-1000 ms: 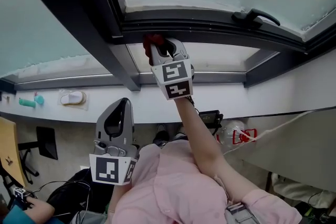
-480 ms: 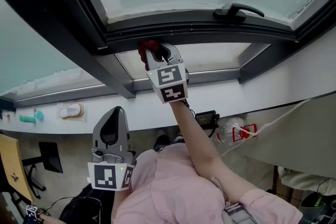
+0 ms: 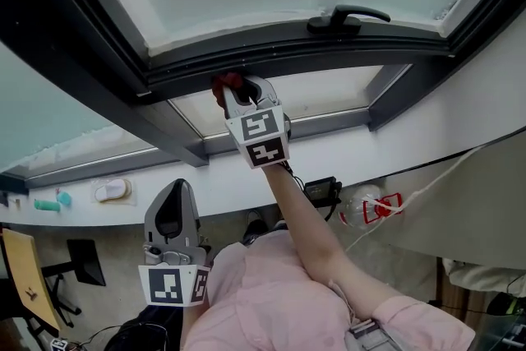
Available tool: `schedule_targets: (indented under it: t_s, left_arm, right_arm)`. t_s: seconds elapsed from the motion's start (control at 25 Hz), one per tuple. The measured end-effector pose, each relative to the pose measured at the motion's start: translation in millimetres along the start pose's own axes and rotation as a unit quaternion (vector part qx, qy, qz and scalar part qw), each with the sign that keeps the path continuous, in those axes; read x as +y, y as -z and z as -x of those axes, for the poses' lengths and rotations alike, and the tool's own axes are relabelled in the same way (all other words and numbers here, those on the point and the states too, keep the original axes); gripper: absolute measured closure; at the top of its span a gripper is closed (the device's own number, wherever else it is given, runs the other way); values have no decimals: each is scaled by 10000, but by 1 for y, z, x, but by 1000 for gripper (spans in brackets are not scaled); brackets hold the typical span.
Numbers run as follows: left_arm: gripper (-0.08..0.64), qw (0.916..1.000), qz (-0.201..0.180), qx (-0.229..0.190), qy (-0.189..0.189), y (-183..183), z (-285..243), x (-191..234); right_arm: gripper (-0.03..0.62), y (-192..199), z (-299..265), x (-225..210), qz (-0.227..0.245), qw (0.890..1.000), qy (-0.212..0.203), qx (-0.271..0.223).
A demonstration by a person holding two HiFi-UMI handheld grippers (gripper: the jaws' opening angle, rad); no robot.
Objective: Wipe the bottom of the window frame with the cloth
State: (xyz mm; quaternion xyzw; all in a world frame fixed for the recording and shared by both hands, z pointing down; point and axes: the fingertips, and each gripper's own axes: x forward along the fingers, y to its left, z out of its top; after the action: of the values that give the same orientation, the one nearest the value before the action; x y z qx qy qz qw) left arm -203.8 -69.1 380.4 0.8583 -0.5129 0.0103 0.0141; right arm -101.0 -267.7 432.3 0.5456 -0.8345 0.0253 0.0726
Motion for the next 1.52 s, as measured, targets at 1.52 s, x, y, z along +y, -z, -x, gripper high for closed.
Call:
schedule_targets:
  t_s: [1.52]
  left_arm:
    - [561, 9978, -14, -139, 642, -8, -68, -93]
  right_arm:
    - [529, 14, 71, -150, -27, 9981, 617, 82]
